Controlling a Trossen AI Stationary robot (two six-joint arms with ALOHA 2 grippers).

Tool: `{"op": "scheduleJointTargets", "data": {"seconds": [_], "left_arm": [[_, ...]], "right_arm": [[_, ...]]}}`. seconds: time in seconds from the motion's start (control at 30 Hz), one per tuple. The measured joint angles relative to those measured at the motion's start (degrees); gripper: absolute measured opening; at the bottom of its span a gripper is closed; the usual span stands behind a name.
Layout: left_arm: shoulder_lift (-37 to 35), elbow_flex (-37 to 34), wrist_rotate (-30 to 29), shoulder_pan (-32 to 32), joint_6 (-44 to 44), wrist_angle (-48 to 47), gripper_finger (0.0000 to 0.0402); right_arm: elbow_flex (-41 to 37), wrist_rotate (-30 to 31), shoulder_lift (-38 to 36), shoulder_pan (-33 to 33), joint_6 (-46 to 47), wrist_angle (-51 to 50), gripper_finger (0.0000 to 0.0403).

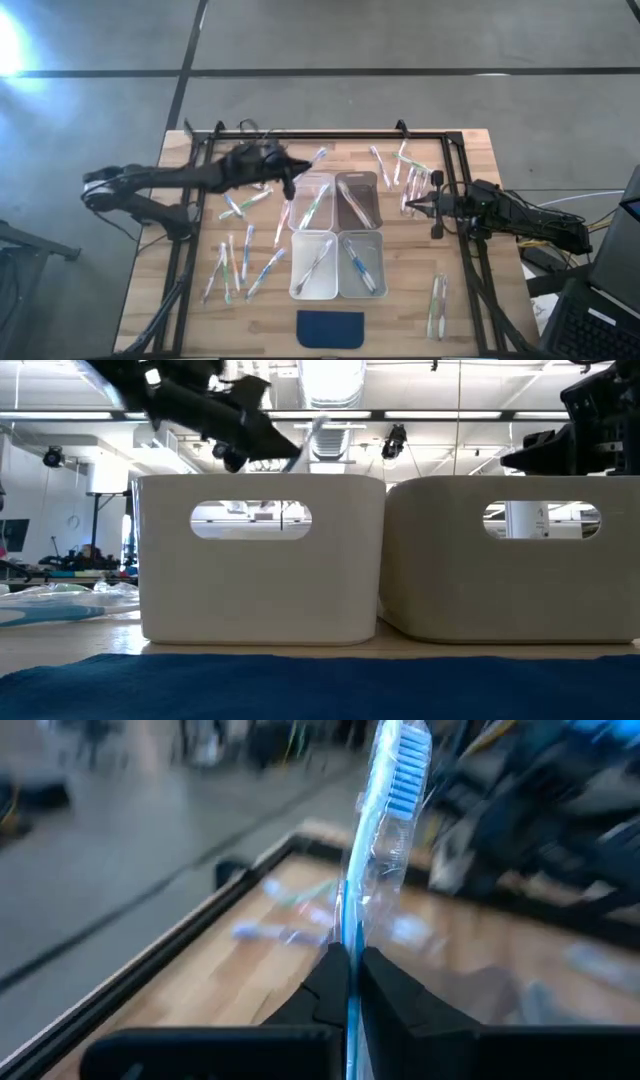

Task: Pick & Place Toothbrushes
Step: Put the blue toothbrush into the gray bin

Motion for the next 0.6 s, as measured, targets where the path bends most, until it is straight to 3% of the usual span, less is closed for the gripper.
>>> {"op": "scheduleJointTargets", "data": {"seconds": [0.13, 0.27, 0.43, 0.6], "left_arm": [[-0.82, -10.11, 0.0, -2.76, -0.3, 21.28, 0.0015], [0.0, -17.05, 0.7, -4.84, 0.18, 37.71, 0.0016], [0.27, -20.07, 3.59, -7.61, 4.84, 46.97, 0.0016], [0.27, -19.09, 7.53, -10.97, 10.18, 48.91, 0.0016]], "right_arm": [[0.0, -0.22, 0.04, 0.02, 1.02, 3.67, 0.0008], [-0.14, -1.11, 0.28, 0.08, 7.9, 12.36, 0.0008], [-0.39, -1.16, 3.36, 0.09, 20.15, 29.99, 0.0008], [-0.29, -1.22, 10.68, 0.15, 24.89, 33.11, 0.0008]]}}
